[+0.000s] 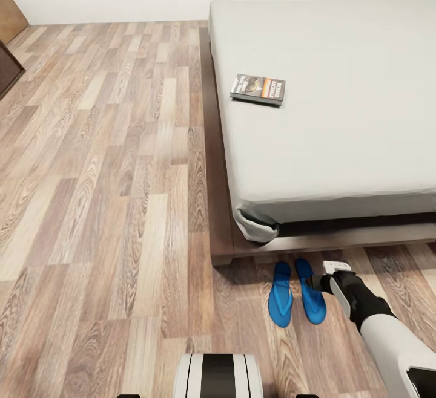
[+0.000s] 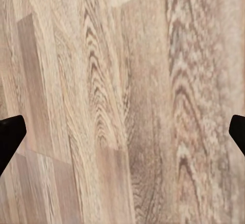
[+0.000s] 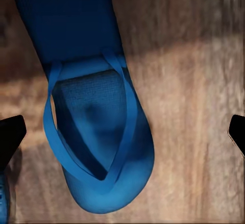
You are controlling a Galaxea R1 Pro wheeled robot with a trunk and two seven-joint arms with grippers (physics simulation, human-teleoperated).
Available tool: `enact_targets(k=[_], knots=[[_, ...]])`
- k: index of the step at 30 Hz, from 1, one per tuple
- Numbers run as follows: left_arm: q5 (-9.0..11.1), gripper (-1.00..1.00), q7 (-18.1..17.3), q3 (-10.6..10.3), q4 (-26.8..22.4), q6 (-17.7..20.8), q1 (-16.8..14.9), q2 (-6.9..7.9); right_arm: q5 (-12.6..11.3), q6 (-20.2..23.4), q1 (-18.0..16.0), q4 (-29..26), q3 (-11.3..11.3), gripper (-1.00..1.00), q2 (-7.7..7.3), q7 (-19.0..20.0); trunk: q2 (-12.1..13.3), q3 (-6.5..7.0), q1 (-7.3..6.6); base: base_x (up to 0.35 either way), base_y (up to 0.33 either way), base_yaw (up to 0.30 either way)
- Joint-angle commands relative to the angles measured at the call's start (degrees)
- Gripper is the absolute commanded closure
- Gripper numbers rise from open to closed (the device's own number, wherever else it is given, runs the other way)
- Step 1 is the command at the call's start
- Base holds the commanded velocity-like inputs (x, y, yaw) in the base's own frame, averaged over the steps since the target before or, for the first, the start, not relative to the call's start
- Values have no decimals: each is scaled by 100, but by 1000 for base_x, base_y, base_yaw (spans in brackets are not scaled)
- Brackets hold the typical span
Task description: In the bedroom, move the book from the bed onto either nightstand, and place the two sandals side by side next to the bed.
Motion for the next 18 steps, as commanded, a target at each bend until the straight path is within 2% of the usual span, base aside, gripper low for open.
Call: enact_targets(k=[1,18], knots=[[37,-100,20,-50,2,-17,-2,2,0,28,0,40,-17,-100,1,9,0,20,-3,0,0,0],[41,-100,31,-50,2,-17,-2,2,44,-269,1,465,3,-100,-19,26,0,20,-3,0,0,0]])
